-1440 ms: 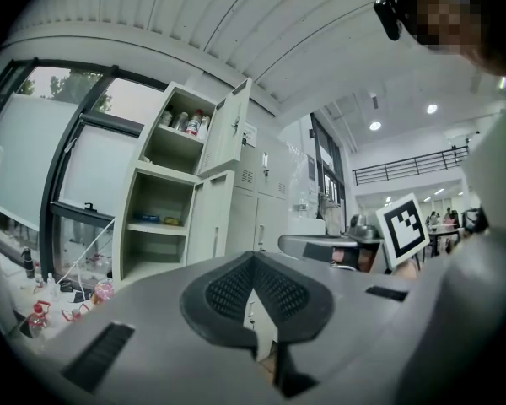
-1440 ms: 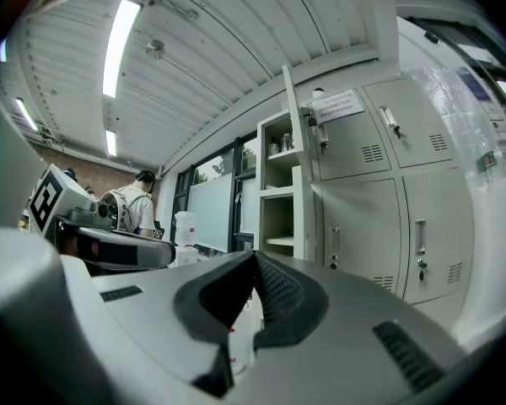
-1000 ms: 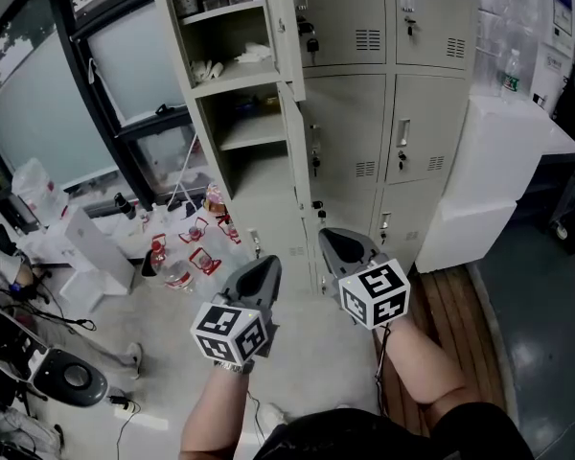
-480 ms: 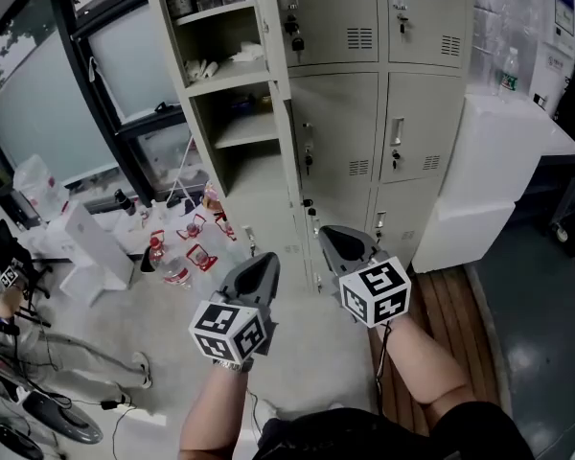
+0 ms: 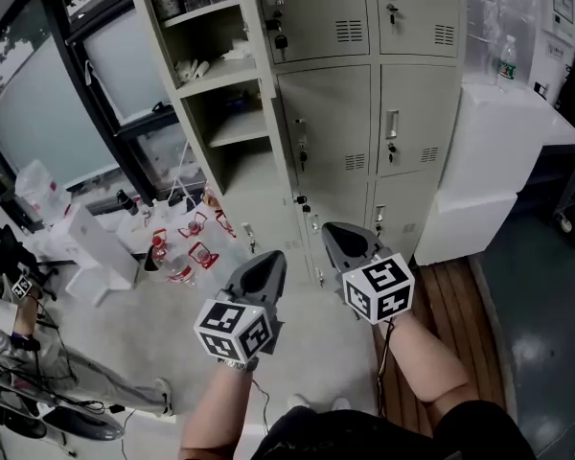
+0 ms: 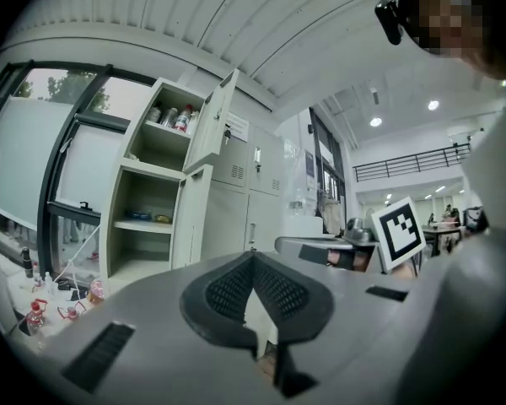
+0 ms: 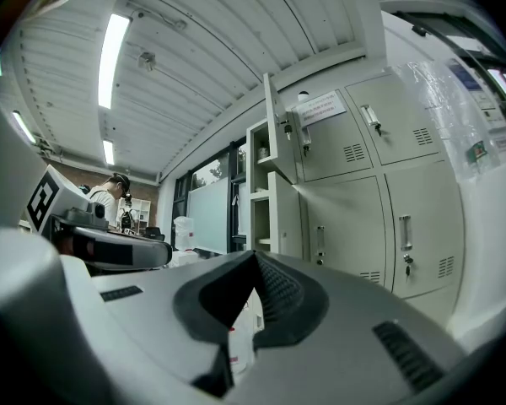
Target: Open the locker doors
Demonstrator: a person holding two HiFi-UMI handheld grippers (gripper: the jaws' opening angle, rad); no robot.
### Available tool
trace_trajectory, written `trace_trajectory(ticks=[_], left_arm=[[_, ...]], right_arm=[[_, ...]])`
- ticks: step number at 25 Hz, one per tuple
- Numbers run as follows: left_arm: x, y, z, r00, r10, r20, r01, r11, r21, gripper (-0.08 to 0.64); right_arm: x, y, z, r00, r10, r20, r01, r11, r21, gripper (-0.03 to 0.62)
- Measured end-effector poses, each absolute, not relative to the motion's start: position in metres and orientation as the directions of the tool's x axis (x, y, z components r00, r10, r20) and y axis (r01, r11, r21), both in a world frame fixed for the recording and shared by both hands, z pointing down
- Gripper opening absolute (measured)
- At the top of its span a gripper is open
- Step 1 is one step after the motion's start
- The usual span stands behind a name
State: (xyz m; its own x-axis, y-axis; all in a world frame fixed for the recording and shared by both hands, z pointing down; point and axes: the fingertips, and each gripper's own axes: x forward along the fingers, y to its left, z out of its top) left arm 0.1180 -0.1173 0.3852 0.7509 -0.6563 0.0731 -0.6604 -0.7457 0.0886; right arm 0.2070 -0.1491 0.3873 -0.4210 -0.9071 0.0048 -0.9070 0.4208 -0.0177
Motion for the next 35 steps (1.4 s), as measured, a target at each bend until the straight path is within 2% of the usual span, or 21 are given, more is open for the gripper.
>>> trace_trajectory(ticks=[20,35], left_arm=[[0.108,-0.158,0.383,0.836,-0.545,0.06,-0.548,-0.83,0.099,-0.002],[0.11,-0.178,0.391,0.858,-0.512,0.042,-0.514,-0.854,0.084,-0.002]], right_arm=[[0.193,-0.204,0.38,-0.308,-0.951,0.004,-0.95,0.308,-0.055,0.0],[0.201,-0.241,0.379,-0.254,-0.967,0.004,-0.966,0.254,-0.038,0.0]])
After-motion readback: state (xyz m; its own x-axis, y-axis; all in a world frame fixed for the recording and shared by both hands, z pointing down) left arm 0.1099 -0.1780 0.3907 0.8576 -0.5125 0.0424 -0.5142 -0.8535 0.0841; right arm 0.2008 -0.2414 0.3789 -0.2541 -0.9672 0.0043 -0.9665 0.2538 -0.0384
